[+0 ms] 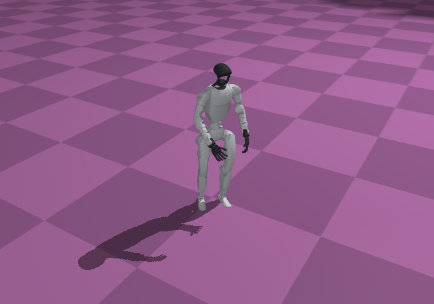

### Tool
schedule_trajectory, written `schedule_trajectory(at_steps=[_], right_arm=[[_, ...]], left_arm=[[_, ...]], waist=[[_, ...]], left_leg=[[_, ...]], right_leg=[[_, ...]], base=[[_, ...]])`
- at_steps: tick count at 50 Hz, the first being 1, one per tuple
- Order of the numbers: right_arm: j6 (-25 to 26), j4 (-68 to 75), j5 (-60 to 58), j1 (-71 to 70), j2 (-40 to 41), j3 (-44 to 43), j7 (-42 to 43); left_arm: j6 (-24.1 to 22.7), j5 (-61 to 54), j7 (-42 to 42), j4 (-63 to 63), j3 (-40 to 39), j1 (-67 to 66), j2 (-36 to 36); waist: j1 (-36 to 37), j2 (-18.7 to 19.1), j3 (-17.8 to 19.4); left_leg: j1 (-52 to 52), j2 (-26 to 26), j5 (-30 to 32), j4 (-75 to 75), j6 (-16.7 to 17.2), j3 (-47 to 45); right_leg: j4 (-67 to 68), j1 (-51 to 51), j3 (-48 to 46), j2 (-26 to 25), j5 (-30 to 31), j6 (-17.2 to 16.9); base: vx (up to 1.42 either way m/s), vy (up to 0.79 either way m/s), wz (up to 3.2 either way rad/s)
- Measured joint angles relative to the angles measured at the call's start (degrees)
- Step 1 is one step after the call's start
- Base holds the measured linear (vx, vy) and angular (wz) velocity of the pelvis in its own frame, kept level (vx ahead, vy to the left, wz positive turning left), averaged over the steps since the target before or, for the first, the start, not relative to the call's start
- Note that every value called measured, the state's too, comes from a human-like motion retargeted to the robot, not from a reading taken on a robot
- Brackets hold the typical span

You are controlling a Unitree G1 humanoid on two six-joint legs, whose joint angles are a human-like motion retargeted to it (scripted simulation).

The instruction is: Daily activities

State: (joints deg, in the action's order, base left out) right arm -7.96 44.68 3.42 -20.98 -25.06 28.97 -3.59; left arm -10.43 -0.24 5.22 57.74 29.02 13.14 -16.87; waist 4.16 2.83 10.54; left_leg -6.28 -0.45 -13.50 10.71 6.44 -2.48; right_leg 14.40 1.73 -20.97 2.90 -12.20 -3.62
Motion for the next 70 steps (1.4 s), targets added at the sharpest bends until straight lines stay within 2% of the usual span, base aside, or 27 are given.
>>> schedule_trajectory(at_steps=[5,10,23,47,52,59,64,70], right_arm=[[1.45,17.0,-5.03,3.54,5.09,-2.57,-0.69],[1.93,23.11,-6.65,6.46,5.71,-5.68,-0.84],[2.39,22.32,-7.83,8.76,4.69,-9.16,-1.31],[2.21,16.19,-12.43,10.97,4.0,-7.63,-0.24],[1.95,16.06,-12.88,12.13,4.06,-8.23,2.3],[2.47,17.47,-13.29,13.56,4.81,-7.71,5.09],[3.15,17.91,-12.06,13.98,5.21,-5.07,4.31],[3.23,15.15,-9.62,13.47,4.46,-3.3,2.26]], left_arm=[[0.66,3.94,0.1,5.45,-1.2,-0.85,-0.06],[1.05,5.23,-0.19,6.12,-3.23,-1.26,-0.73],[1.67,7.17,-0.73,5.09,-5.39,-1.47,-2.06],[2.57,9.26,-1.47,5.71,-8.14,-2.45,-0.74],[0.17,7.91,-7.11,-5.42,-11.14,-1.17,-2.17],[-6.42,5.06,-23.87,-39.62,-22.06,7.17,-6.8],[-9.41,7.14,-34.12,-62.66,-26.88,24.55,-8.99],[-7.88,11.14,-38.14,-75.52,-22.62,51.17,-7.79]], waist=[[0.23,-0.21,-0.05],[0.26,-0.38,0.17],[0.31,0.13,0.39],[-0.27,-0.9,1.11],[0.52,-0.85,1.17],[1.69,-1.0,0.74],[0.46,-0.85,-0.17],[-2.64,-0.09,-0.98]], left_leg=[[0.92,-1.02,2.04,-3.57,-0.05,1.46],[1.72,-1.41,4.31,-7.45,0.25,2.86],[2.66,-0.01,7.62,-13.35,1.34,4.45],[5.94,0.04,6.7,-13.16,1.13,4.0],[6.88,-0.28,6.4,-13.43,0.84,4.73],[7.56,-0.62,5.8,-13.61,1.42,6.01],[8.36,-0.5,5.34,-13.69,2.31,6.53],[9.2,-0.29,5.12,-13.67,2.93,6.68]], right_leg=[[1.96,1.24,-0.23,1.07,-1.88,0.59],[1.99,1.99,-0.58,1.34,-2.57,0.8],[-2.7,1.47,-1.59,-0.8,-0.57,0.92],[-0.45,-0.6,-0.86,-0.45,-2.08,1.3],[0.0,-1.34,-1.01,-0.09,-2.56,1.51],[0.1,-2.29,-1.41,0.21,-2.83,1.65],[1.01,-2.9,-1.49,0.26,-2.85,1.16],[1.49,-3.49,-0.48,0.05,-2.34,0.36]], base=[[0.02,-0.05,0.18],[0.0,-0.05,0.14],[0.0,0.0,0.01],[0.0,0.0,0.0],[0.0,0.0,0.0],[0.01,0.0,0.08],[0.0,0.0,0.0],[0.0,0.0,0.0]])
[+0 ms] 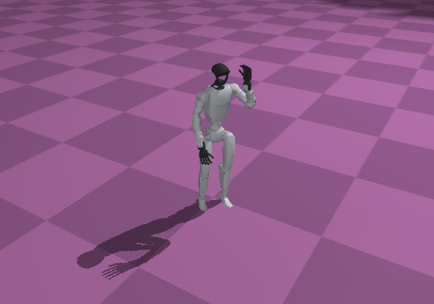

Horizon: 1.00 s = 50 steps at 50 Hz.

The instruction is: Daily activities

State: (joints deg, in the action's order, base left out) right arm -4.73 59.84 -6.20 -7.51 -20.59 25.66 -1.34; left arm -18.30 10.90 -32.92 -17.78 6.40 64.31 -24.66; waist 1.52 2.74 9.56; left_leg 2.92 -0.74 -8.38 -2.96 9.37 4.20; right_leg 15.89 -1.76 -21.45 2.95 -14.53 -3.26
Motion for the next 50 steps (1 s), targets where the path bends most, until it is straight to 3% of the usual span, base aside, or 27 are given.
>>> schedule_trajectory(at_steps=[8,15,23,30,37,43,50], right_arm=[[0.62,-2.46,2.31,-1.59,-0.99,-2.05,-0.5],[1.34,-1.85,3.03,-2.65,-1.24,-4.62,1.15],[1.84,-1.64,2.18,-3.07,-1.34,-6.78,3.2],[2.49,-1.78,-0.11,-3.72,-1.42,-8.67,5.35],[2.55,-1.68,-1.63,-4.88,-1.13,-10.93,8.44],[1.42,0.3,-1.84,-5.4,-0.21,-10.71,10.34],[0.5,5.45,-2.94,-3.7,2.84,-8.54,8.4]], left_arm=[[2.09,-0.65,-0.3,0.16,5.99,19.27,6.25],[2.03,-2.04,-1.2,0.56,5.46,21.74,9.96],[2.25,-0.76,-2.32,-0.28,4.67,19.8,8.3],[2.38,0.0,-4.32,-0.07,-1.01,5.53,-0.17],[2.41,-3.97,-2.35,11.17,-7.97,-26.6,-6.64],[5.33,-9.14,5.35,34.37,-9.79,-53.42,-2.85],[11.03,-8.05,17.28,70.69,-2.13,-62.38,4.57]], waist=[[-2.0,0.21,0.52],[-2.42,0.38,1.34],[-1.88,0.53,2.05],[-0.11,0.12,2.98],[1.63,-0.81,4.0],[1.85,-1.23,3.47],[1.97,-1.37,2.56]], left_leg=[[0.74,0.12,-0.68,0.06,0.12,-0.87],[1.13,0.19,-1.45,0.08,0.26,-1.62],[1.04,0.34,-1.73,0.07,0.26,-2.31],[0.42,0.33,-1.59,0.04,0.18,-2.8],[-0.63,0.19,-1.6,0.03,-0.22,-3.65],[-1.06,0.16,-1.75,0.03,-1.02,-4.48],[1.75,1.17,-3.59,0.26,-3.44,-5.87]], right_leg=[[-1.04,-0.77,2.14,-0.5,0.95,-0.58],[-1.74,-1.19,3.32,-0.77,1.34,-0.68],[-1.55,-0.75,4.12,-0.94,1.69,-0.82],[-0.74,0.41,4.38,-0.82,1.56,-0.86],[-1.93,1.15,4.23,-0.78,1.33,-0.5],[-5.01,0.44,3.93,-1.14,1.94,0.02],[-3.24,-1.66,2.39,-1.54,0.6,0.74]], base=[[0.0,0.0,0.0],[0.0,0.0,0.0],[0.0,0.0,0.0],[0.0,0.0,0.0],[0.0,0.0,0.0],[0.01,0.0,-0.02],[0.19,-0.09,-0.03]])
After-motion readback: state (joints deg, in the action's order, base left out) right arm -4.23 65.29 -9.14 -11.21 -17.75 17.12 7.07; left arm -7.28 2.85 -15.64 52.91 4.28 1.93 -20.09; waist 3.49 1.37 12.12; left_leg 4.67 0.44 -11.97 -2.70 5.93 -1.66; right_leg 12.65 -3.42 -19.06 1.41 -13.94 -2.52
